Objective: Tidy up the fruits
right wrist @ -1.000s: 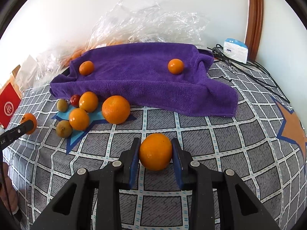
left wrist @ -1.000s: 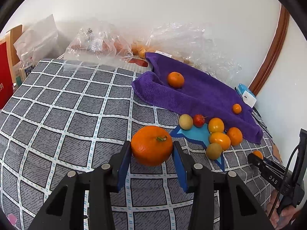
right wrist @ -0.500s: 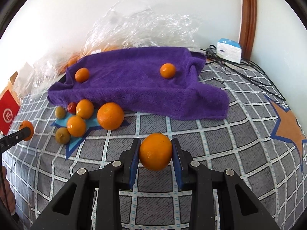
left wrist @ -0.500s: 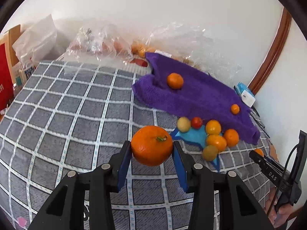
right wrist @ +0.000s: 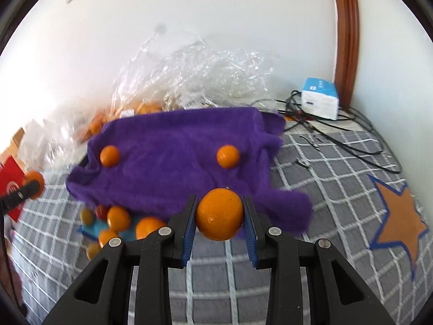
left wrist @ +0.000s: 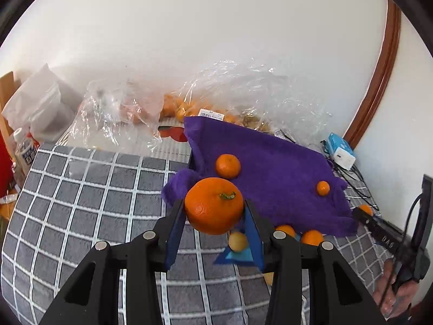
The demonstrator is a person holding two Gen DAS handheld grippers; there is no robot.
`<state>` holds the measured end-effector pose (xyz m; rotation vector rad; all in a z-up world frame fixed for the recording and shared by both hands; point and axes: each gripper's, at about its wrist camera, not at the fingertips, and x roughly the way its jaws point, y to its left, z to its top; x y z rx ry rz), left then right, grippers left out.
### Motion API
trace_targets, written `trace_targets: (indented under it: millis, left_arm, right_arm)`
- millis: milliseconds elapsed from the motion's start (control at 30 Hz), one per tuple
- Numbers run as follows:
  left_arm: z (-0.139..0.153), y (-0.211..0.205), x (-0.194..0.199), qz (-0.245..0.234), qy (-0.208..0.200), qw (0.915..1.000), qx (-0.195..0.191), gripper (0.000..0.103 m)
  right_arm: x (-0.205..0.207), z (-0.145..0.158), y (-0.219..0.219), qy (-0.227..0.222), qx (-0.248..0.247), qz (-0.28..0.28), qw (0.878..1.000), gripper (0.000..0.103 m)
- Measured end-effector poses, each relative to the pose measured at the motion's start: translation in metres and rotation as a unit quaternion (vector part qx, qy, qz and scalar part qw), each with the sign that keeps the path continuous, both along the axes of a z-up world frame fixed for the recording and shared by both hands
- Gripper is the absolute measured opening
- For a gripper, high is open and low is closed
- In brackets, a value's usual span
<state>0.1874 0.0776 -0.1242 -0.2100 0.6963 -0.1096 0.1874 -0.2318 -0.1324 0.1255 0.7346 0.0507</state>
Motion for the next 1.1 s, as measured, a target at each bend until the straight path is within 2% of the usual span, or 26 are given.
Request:
trace_targets:
  millis: [133, 333, 433, 600, 700, 833, 967, 1100]
  left_arm:
    - [-0.003, 0.001, 0.024, 0.01, 0.01, 0.9999, -0.004, 0.041]
    - [0.0, -0.006, 0.059, 0.017, 0.001, 0.9999, -0.002, 0.041]
    - [-0.013, -0.008, 0.072, 0.015, 0.008, 0.9996, -0.022, 0.041]
    - [-0.033, -0.014, 0.078, 0.012, 0.003, 0.9998, -0.017, 0.041]
    - [-0.045, -0.013, 0.079, 0.008, 0.015, 0.9989, -0.043, 0.041]
    - [-0.048, -0.023, 0.079, 0.005, 0.007, 0.9999, -0.01, 0.041]
    - [-0.049, -0.026, 0.079, 0.0, 0.009, 0.9999, -0.01, 0.041]
    - [-0.05, -0.032, 0.079, 0.004, 0.005, 0.9998, 0.018, 0.041]
  right_arm:
    - [0.024, -0.001, -0.001, -0.01, -0.006, 0.0, 1.0, 0.032]
    - [0.064, -0.001, -0.001, -0.01, -0.01, 0.001, 1.0, 0.032]
    - [0.075, -0.01, -0.002, -0.01, -0.011, -0.004, 1.0, 0.032]
    - [0.076, -0.027, -0.004, -0.006, -0.007, -0.002, 1.0, 0.032]
    - [0.076, -0.033, -0.007, -0.002, 0.009, 0.011, 1.0, 0.032]
    - [0.077, -0.038, -0.003, -0.002, -0.006, 0.009, 1.0, 0.032]
    - [0.08, -0.042, 0.0, 0.005, -0.007, 0.015, 1.0, 0.032]
    - [0.079, -0.042, -0.004, 0.005, 0.0, 0.01, 1.0, 0.032]
